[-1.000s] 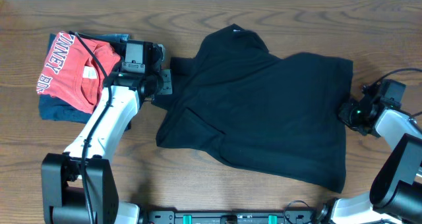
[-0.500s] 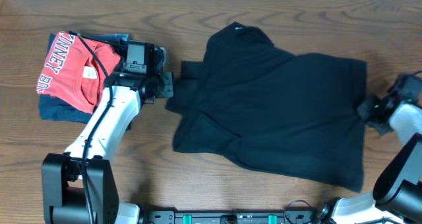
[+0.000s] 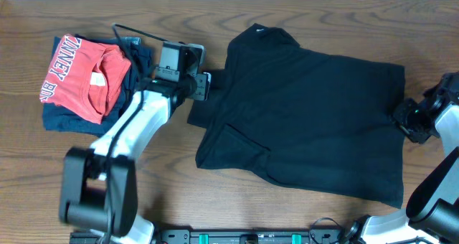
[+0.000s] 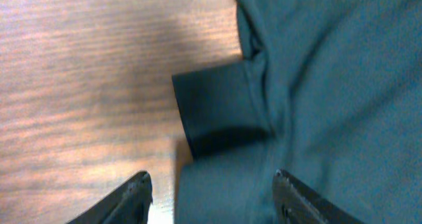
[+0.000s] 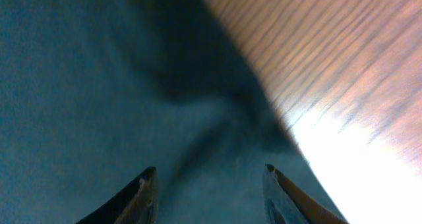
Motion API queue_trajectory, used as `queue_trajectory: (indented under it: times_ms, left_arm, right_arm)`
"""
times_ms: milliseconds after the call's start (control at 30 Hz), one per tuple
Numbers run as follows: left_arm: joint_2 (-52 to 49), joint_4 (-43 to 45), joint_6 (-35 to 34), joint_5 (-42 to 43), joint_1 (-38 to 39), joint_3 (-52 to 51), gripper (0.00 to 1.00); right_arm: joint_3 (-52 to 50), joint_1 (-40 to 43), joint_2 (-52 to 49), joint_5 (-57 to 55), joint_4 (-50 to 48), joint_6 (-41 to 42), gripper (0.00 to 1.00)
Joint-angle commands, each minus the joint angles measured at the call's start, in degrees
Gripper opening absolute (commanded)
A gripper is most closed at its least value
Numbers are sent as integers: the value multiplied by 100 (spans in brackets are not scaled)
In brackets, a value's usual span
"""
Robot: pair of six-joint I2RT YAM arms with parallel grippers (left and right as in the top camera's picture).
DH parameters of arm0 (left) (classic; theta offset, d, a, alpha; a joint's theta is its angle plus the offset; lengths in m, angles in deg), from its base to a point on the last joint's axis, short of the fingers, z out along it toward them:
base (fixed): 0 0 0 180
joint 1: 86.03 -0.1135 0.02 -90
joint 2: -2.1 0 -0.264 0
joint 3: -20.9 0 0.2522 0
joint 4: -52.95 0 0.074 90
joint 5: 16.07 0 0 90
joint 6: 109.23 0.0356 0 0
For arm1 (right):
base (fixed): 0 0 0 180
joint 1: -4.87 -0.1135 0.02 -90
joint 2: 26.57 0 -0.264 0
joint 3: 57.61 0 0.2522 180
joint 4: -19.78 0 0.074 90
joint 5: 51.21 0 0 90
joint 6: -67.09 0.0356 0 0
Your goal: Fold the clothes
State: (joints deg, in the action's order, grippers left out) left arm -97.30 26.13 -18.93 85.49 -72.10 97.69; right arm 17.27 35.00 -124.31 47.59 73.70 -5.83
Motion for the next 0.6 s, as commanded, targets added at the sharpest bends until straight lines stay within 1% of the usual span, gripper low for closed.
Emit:
queue_trajectory:
  times_ms: [0,67,200,367,433,500,567]
  left_arm:
    - [-535,367,269,-107,-37,-22,62]
    - [-791,706,269,-105,-35,-22,63]
    - [-1176,1266,271,-107,-37,-20,65]
    - [-1421,1558,269,-105,-35,-20,63]
    - [-1497,1617,269,-103,-35,-20,56]
    - [-1574,1641,267,-103,-35,-20,46]
    - [-1641,1637,264,-39,-37,-22,29]
  right_arm:
    - [101,7,2,634,216,-461,49]
    - [101,-35,2,645,374,-629,49]
    - [98,-146,2,654,461,-695,50]
    - [87,-457,2,686,549,-1019,50]
    - [79,-629,0,680,546,-1099,50]
    - [59,-772,0,640,546,-1097,50]
    - [31,-903,0,597,529,-1093,50]
